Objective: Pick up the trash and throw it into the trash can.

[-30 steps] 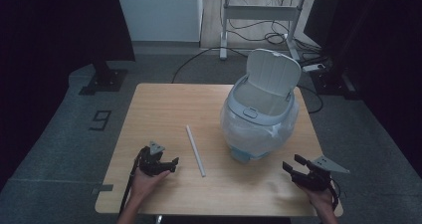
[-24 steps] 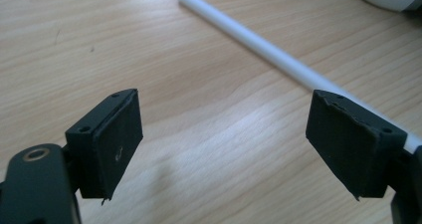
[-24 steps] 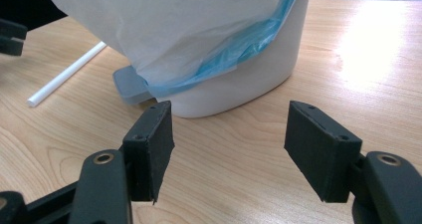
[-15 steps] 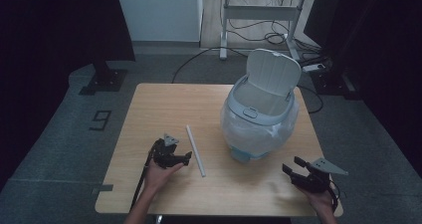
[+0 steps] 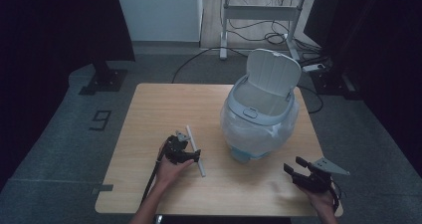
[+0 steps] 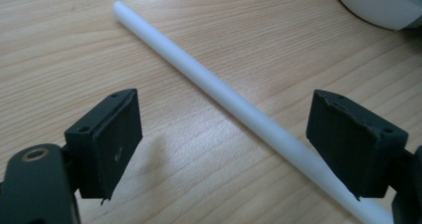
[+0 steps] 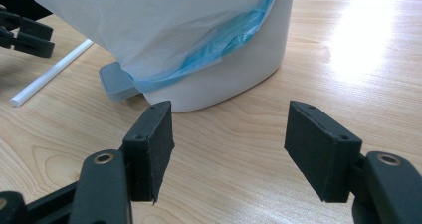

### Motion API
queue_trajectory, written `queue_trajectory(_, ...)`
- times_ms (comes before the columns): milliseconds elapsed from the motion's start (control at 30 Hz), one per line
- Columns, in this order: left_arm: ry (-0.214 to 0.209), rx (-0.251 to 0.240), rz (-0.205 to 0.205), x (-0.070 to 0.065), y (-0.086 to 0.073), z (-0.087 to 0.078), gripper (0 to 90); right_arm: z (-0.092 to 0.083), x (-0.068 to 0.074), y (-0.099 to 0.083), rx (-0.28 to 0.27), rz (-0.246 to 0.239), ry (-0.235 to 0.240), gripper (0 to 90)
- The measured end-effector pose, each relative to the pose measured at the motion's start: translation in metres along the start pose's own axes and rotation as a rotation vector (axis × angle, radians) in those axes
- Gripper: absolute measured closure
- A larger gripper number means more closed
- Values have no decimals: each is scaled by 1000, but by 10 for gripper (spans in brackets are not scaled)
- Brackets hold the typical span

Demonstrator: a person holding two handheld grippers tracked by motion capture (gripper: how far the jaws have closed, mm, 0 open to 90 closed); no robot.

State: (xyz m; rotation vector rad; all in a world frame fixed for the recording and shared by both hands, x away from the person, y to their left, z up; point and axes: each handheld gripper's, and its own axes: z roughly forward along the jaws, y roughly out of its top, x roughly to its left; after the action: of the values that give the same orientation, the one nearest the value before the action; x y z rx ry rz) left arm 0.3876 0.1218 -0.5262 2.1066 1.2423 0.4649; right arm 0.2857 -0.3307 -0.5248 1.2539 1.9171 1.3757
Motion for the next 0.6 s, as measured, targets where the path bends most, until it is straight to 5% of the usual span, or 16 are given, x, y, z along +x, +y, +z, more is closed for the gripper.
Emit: queue_trajectory(600,7,53,-16,1,-4,15,191,-2,-2,0,-7,9,-28,351)
